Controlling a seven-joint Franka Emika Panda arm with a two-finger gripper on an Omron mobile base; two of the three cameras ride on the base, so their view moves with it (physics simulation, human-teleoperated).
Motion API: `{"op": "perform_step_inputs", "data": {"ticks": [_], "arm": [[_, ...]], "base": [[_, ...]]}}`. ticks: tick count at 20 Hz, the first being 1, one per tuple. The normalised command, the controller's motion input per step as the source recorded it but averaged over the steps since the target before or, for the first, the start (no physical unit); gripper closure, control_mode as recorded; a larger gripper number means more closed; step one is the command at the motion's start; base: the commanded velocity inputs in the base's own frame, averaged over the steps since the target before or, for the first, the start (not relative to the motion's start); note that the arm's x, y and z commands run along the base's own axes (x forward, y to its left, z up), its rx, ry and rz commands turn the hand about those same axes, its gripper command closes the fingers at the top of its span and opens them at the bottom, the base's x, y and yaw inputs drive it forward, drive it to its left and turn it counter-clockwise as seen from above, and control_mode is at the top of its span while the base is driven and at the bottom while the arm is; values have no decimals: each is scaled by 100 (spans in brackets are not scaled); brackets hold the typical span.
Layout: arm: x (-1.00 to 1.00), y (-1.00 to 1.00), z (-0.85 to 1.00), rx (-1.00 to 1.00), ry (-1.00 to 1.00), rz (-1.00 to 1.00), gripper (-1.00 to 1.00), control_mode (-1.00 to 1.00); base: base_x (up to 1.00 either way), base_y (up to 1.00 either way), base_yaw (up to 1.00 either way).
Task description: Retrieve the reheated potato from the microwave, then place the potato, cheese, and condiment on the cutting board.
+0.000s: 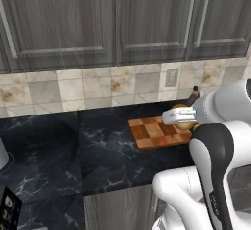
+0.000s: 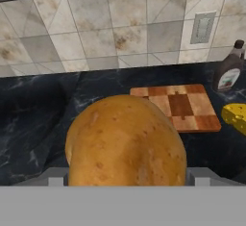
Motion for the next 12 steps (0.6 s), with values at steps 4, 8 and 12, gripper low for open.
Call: {"op": "perform_step_inputs", "data": {"ticks": [4,8,12], "arm": [[0,0,0,0,0,0,100,-100],[0,0,0,0,0,0,100,-100],[-3,0,0,0,-6,1,100,-100]], "base": [[0,0,0],[0,0,0],[0,0,0]]}}
